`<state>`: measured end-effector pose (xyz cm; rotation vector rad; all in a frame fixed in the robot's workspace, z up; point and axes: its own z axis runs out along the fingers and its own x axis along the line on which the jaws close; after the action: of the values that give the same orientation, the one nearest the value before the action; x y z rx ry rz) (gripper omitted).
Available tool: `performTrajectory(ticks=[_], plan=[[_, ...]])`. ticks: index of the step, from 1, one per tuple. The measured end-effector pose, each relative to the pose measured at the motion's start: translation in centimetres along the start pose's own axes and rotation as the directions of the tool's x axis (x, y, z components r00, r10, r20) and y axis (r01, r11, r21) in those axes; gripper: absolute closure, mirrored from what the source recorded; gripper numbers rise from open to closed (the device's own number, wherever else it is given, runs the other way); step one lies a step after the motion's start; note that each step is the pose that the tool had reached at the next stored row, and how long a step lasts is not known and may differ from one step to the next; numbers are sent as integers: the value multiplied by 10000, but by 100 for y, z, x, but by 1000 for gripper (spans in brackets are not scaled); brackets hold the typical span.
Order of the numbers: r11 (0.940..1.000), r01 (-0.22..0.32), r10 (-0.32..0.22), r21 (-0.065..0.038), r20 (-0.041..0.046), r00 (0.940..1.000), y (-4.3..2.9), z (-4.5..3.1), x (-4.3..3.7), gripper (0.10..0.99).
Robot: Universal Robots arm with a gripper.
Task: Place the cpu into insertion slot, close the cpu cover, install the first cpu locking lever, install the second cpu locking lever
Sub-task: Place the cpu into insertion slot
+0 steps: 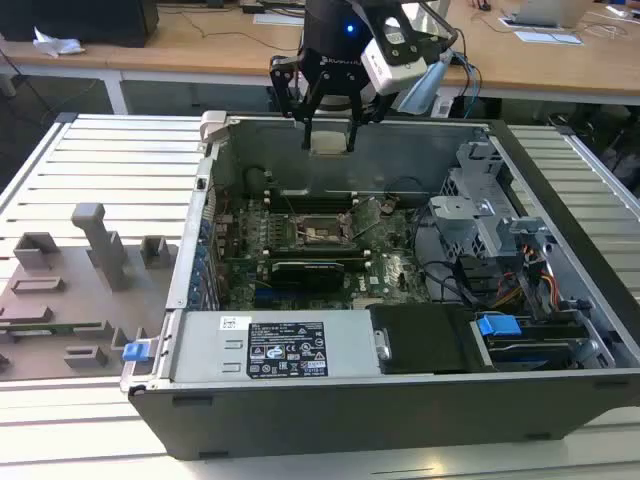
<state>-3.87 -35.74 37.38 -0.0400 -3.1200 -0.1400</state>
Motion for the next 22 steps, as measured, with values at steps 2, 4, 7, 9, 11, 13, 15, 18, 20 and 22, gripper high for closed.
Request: performTrajectory(ticks=[2,4,7,9,11,13,15,18,20,22], plan=[[10000,0,0,0,1,10000,-1,15,0,541],[10000,0,0,1,0,10000,-2,22,0,541],[10000,0,0,2,0,10000,-5,61,-1,541],[10000,0,0,2,1,10000,-8,85,-2,541],[10000,0,0,2,0,10000,-9,98,-2,541],[10000,0,0,2,0,10000,-10,108,-2,541],[10000,0,0,1,0,10000,-11,120,-2,541],[10000,0,0,1,0,10000,-13,144,-3,541],[10000,0,0,1,0,10000,-15,171,-3,541],[10000,0,0,1,0,10000,-16,180,-3,541]])
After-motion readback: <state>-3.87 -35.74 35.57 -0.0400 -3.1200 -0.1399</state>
